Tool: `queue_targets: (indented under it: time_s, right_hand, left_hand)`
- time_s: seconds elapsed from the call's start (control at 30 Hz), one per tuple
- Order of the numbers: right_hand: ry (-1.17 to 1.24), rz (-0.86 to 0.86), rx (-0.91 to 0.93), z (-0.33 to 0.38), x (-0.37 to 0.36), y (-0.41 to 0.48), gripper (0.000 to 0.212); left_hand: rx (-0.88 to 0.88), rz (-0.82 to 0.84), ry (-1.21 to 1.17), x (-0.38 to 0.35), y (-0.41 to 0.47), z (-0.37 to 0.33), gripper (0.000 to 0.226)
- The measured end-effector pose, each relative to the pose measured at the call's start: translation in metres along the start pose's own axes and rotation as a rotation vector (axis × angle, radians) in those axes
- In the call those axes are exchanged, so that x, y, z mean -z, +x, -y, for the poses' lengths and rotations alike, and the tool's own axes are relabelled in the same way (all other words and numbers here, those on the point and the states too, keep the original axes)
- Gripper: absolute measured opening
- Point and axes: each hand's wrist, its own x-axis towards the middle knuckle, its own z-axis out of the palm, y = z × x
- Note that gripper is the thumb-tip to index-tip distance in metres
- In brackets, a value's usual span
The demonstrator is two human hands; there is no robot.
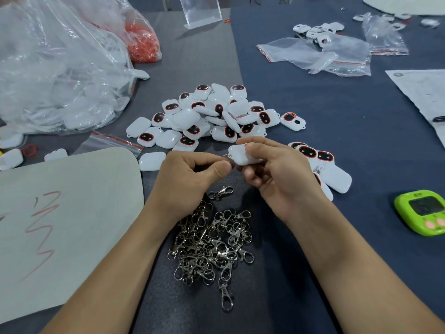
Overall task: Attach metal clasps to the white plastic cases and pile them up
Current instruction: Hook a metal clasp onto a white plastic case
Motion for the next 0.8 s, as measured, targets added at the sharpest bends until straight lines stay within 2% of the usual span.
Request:
queue_targets:
  time_s: [0.17,0.27,0.4,0.47,0.53,0.6,0.7,0.8]
  right_hand:
    - [-0.034,-0.005,0.005,-0.003,-0.003,-0.001,0.017]
    - [-0.157,-0.062,0.121,-0.007,-0.005,-0.002,0.015]
    - [-0.716,-0.120,0.515,-0.019,-0.008,-0.009,0.018]
    - [-0.786,-0.108,0.586,-0.024,-0.011,-0.012,0.018]
    - [-0.566,-0.112,0.472,-0.021,-0.013,-0.009,0.018]
    - [-0.263,-0.124,0.267,-0.014,-0.012,-0.005,0.015]
    - [-0.023,-0.100,0.048,-0.006,-0.009,0.000,0.014]
    - [0.047,-0.065,-0.004,-0.006,-0.006,0.001,0.017]
  left_hand:
    - [0.023,-0.050,-0.036,-0.005,-0.002,-0.002,0.009]
    - [-0.082,-0.061,0.209,-0.004,-0.003,-0.001,0.014]
    - [-0.333,0.062,0.711,-0.001,-0.007,-0.007,0.020]
    - [-0.423,0.040,0.813,0.000,-0.007,-0.008,0.020]
    - [-0.451,-0.026,0.844,0.000,-0.007,-0.007,0.022]
    - [-0.410,-0.091,0.792,-0.002,-0.007,-0.006,0.021]
    - [-0.165,-0.117,0.360,-0.006,-0.005,-0.003,0.015]
    - [-0.033,-0.084,0.066,-0.009,-0.004,-0.006,0.020]
